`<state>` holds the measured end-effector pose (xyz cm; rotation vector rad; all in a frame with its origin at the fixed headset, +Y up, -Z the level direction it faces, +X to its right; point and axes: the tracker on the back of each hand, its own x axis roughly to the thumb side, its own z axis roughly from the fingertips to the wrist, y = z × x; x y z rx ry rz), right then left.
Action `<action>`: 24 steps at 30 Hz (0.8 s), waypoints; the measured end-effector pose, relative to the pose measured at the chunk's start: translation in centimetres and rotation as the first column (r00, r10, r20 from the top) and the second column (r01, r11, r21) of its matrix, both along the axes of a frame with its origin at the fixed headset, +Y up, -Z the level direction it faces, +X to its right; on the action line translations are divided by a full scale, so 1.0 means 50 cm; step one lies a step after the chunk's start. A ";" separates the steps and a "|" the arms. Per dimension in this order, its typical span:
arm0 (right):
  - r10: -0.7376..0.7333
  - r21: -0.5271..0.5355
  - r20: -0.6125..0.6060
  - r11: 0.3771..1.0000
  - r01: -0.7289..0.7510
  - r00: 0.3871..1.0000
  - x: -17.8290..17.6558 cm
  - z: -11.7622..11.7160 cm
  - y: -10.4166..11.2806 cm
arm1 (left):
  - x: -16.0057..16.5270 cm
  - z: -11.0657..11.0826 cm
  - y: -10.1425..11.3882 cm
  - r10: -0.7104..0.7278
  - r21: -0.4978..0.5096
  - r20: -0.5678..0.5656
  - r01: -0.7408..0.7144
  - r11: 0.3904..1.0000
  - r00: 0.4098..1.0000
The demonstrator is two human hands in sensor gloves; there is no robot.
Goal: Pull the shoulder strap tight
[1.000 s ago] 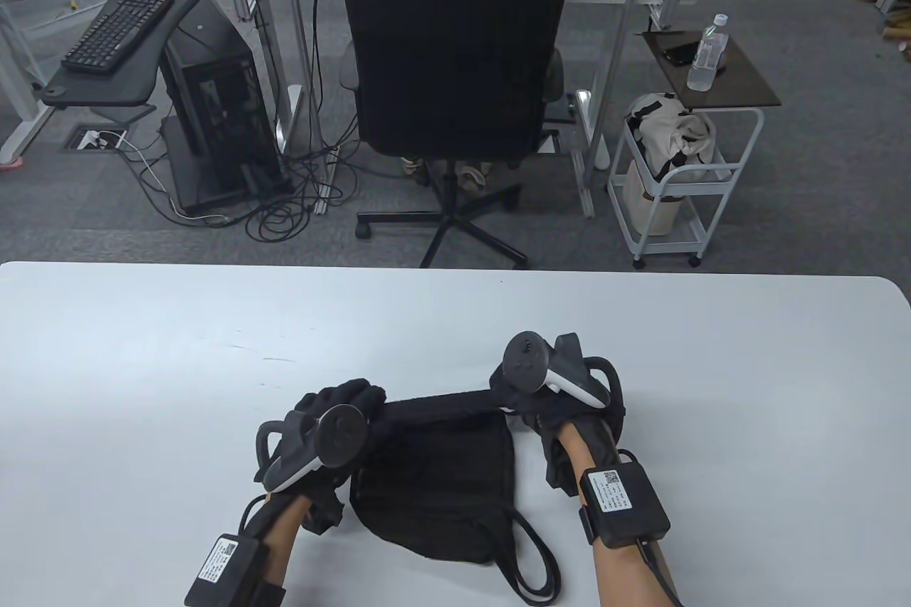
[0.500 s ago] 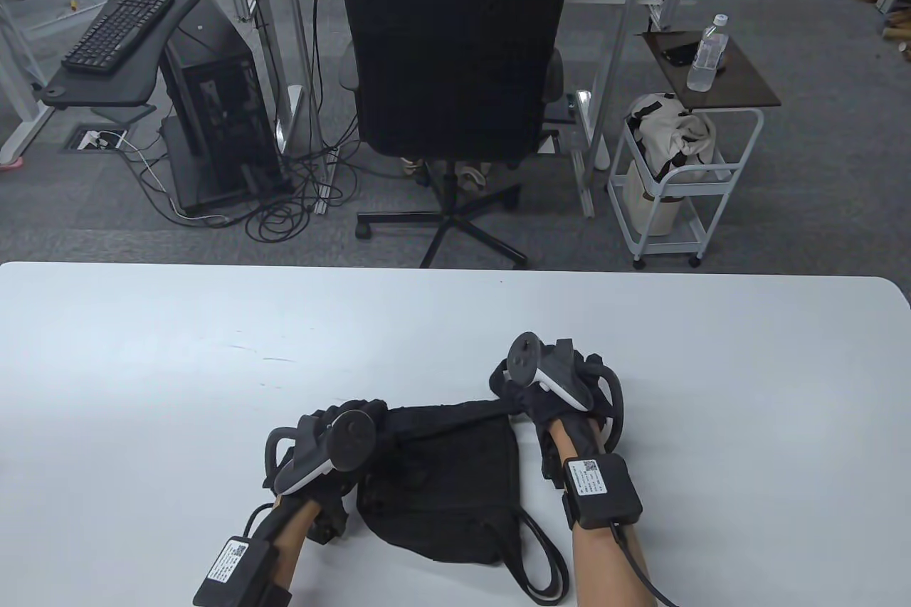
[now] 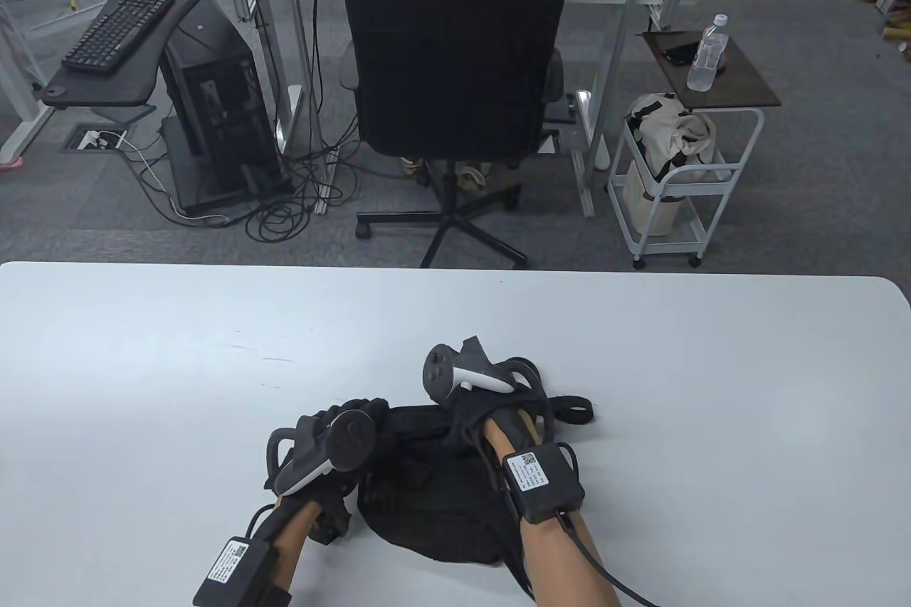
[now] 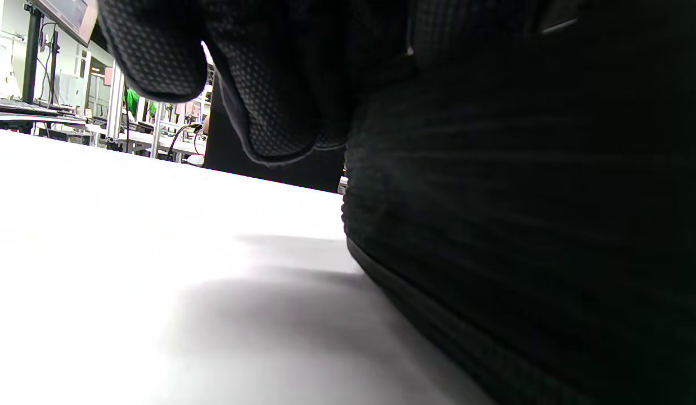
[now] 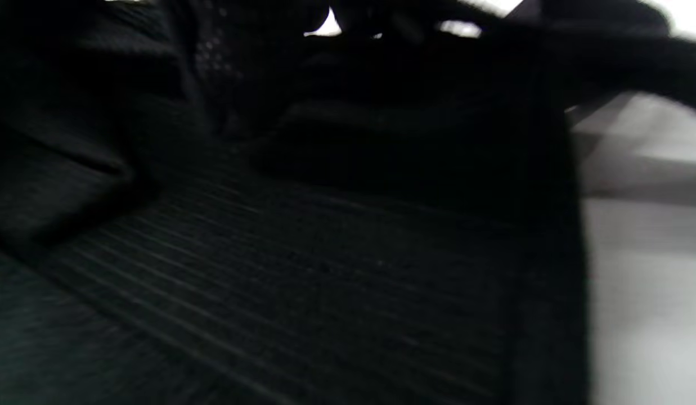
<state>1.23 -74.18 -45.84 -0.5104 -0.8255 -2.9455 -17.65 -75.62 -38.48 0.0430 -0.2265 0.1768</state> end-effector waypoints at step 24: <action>-0.453 -0.192 0.014 0.874 0.447 0.892 0.057 0.004 0.080 | -0.009 0.006 -0.008 0.043 -0.014 0.016 -0.043 0.999 0.999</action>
